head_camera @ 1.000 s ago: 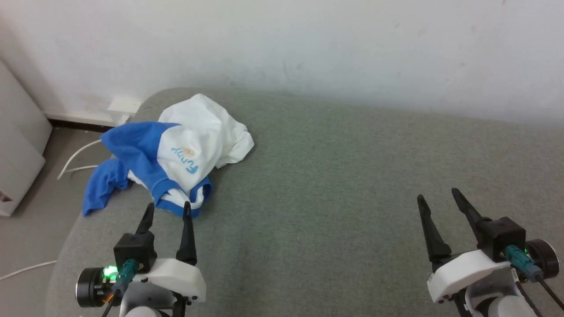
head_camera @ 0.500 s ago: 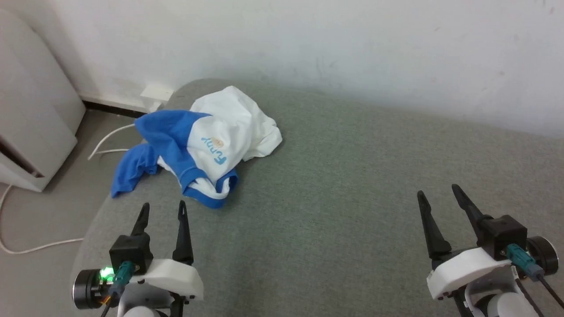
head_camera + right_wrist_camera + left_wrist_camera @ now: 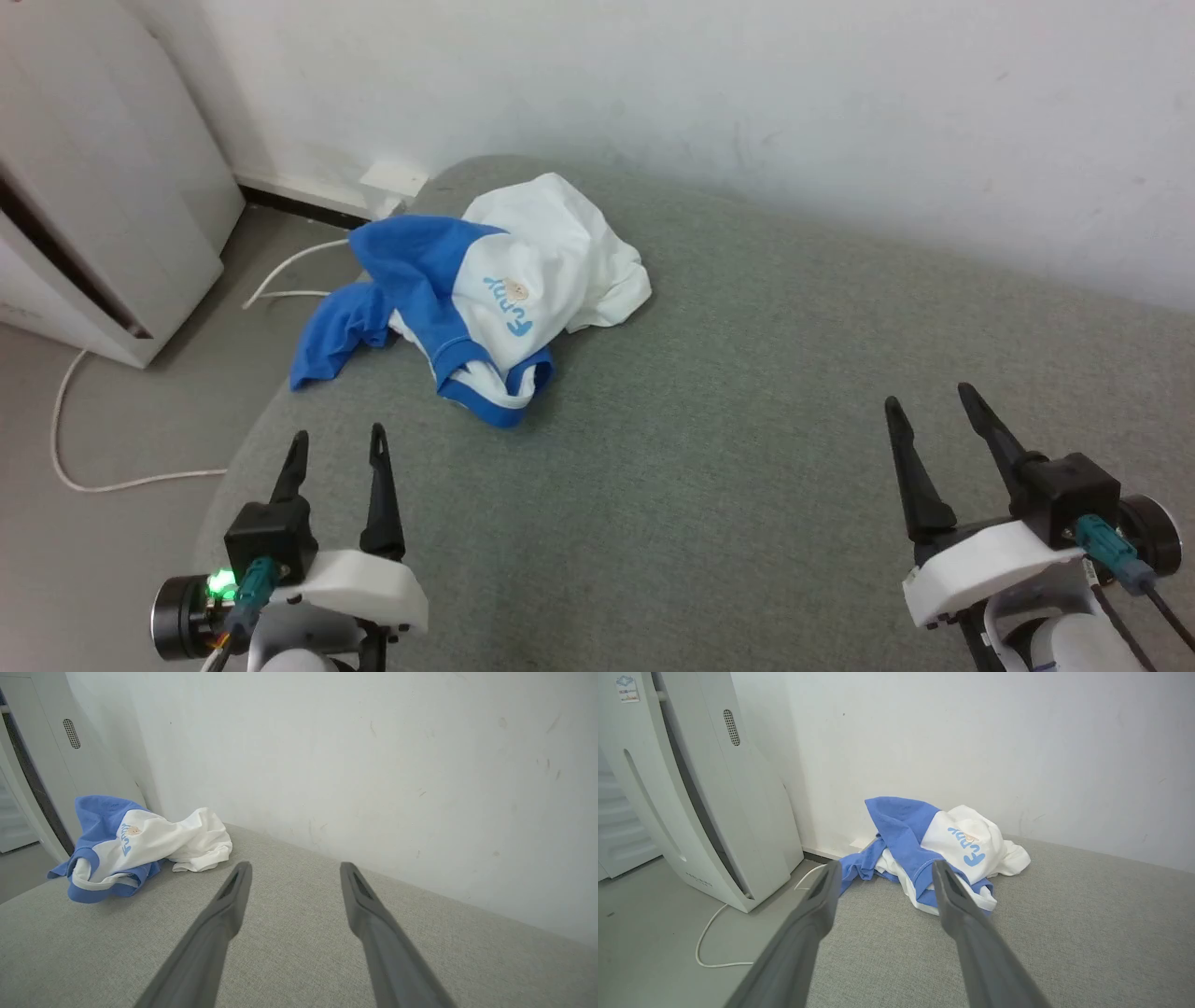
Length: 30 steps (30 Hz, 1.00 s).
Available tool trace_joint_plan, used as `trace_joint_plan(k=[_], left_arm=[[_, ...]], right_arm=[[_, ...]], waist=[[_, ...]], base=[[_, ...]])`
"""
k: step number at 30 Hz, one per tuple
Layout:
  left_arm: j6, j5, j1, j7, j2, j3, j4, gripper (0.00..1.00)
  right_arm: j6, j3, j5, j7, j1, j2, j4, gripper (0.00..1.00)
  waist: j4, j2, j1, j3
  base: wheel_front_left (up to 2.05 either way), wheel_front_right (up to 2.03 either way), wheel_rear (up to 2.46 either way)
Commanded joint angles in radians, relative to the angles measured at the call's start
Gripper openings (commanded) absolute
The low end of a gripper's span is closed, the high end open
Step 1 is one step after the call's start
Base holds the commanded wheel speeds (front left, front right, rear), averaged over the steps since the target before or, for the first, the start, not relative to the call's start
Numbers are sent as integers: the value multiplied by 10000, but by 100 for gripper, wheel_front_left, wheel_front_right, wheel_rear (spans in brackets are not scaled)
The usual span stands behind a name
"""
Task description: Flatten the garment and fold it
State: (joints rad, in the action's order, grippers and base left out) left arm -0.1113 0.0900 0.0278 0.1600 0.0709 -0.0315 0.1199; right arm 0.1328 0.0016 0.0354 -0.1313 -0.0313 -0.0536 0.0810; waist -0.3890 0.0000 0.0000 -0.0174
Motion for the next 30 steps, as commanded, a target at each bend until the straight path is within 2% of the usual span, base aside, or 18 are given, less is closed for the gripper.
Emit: trace_joint_plan(k=[1, 30], left_arm=[[-94, 80, 192, 100, 65, -5, 59, 100], [-466, 375, 326, 706, 99, 66, 446, 100]], right_arm=[[-14, 4, 40, -102, -159, 21, 49, 100], [-18, 29, 143, -495, -340, 29, 334, 100]], waist=[[-117, 0, 0, -20], [-1280, 0, 0, -87]], base=[[0, 0, 0], [0, 0, 0]])
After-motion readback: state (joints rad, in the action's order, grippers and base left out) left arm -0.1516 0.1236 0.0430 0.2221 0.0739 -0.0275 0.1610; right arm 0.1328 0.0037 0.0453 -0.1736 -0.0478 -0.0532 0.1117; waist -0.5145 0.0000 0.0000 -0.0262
